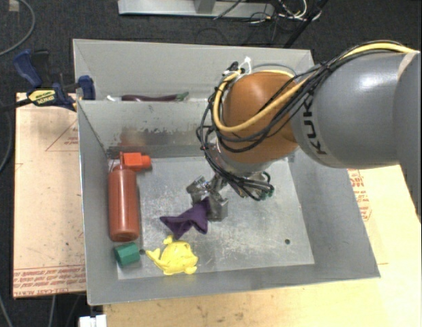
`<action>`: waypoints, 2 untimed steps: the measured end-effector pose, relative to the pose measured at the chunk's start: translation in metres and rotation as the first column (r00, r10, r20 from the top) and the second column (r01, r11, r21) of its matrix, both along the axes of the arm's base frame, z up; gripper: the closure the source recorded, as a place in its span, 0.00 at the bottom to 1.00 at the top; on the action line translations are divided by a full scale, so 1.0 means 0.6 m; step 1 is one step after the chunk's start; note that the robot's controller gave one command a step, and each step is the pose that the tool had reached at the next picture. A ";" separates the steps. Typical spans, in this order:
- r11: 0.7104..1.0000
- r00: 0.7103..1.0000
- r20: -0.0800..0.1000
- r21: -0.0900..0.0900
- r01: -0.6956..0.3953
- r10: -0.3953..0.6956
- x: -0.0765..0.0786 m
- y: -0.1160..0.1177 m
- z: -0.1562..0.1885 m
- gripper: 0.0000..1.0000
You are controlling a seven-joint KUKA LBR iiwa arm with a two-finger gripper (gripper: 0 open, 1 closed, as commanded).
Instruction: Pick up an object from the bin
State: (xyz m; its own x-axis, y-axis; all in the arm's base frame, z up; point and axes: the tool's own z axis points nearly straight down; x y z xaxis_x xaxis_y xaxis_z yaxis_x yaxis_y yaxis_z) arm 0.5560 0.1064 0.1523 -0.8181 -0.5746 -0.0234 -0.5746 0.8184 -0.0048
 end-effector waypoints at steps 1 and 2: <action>1.000 1.000 0.000 0.000 0.000 0.000 0.000 0.000 0.000 1.00; 1.000 1.000 0.003 0.002 -0.003 0.003 0.022 0.021 0.175 1.00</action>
Offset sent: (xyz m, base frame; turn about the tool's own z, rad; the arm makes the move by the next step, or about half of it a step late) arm 0.0122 0.0121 0.1049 -0.0049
